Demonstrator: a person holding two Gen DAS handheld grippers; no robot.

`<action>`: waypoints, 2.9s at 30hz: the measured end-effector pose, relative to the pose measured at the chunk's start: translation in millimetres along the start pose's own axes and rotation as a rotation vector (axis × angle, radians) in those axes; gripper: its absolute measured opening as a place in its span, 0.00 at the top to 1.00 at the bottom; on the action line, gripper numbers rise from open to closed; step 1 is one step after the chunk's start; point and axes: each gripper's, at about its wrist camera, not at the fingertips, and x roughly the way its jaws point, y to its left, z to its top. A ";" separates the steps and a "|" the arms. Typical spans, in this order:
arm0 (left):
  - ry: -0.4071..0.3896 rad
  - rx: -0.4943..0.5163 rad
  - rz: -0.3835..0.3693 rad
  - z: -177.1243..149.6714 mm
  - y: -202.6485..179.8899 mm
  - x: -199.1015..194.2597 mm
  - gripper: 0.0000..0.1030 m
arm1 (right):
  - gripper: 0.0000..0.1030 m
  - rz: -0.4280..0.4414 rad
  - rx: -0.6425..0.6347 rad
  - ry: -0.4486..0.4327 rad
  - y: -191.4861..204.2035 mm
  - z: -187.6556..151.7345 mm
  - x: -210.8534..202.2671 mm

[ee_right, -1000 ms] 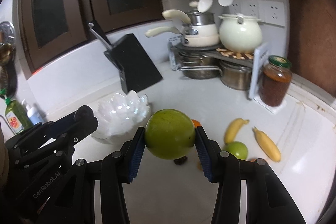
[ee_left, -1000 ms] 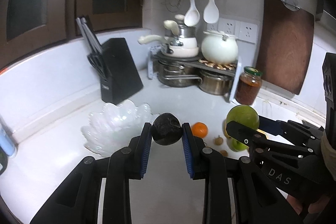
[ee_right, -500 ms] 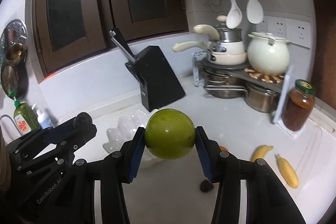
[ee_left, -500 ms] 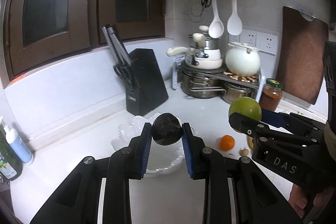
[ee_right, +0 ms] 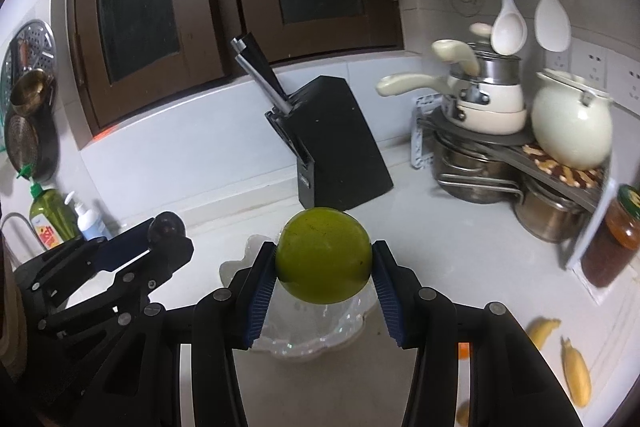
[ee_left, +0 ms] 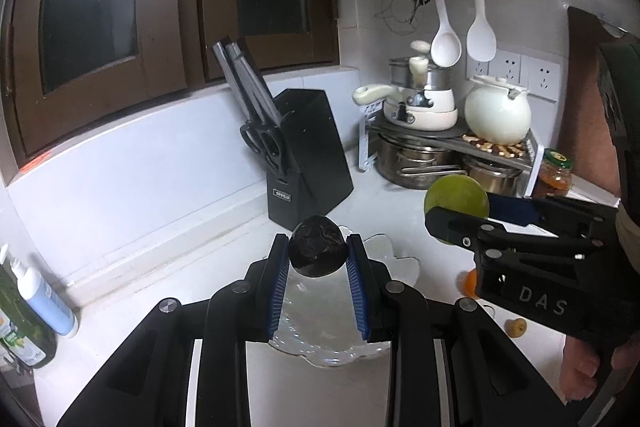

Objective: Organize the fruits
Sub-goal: 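Carry the plum with the left gripper while the right gripper carries the apple over the white bowl, then open the left gripper to drop the plum while the right gripper releases the apple into the bowl, then move both grippers back from the bowl toward the remaining fruits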

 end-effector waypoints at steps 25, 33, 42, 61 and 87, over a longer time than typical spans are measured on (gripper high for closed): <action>0.316 -0.007 -0.058 -22.9 25.6 124.2 0.72 | 0.53 0.039 -0.089 0.373 -3.0 3.9 141.6; 0.402 0.029 -0.092 -41.5 16.7 138.8 0.72 | 0.53 0.062 -0.084 0.443 -2.1 -6.6 162.6; 0.462 0.017 -0.103 -50.1 17.5 154.5 0.72 | 0.53 0.077 -0.072 0.516 -3.2 -16.9 178.9; 0.477 0.013 -0.092 -50.7 20.0 153.4 0.53 | 0.47 0.063 -0.059 0.503 -0.8 -10.4 174.1; 0.110 0.074 0.118 11.3 -0.3 32.9 0.29 | 0.34 -0.201 0.021 0.144 -27.4 9.6 41.0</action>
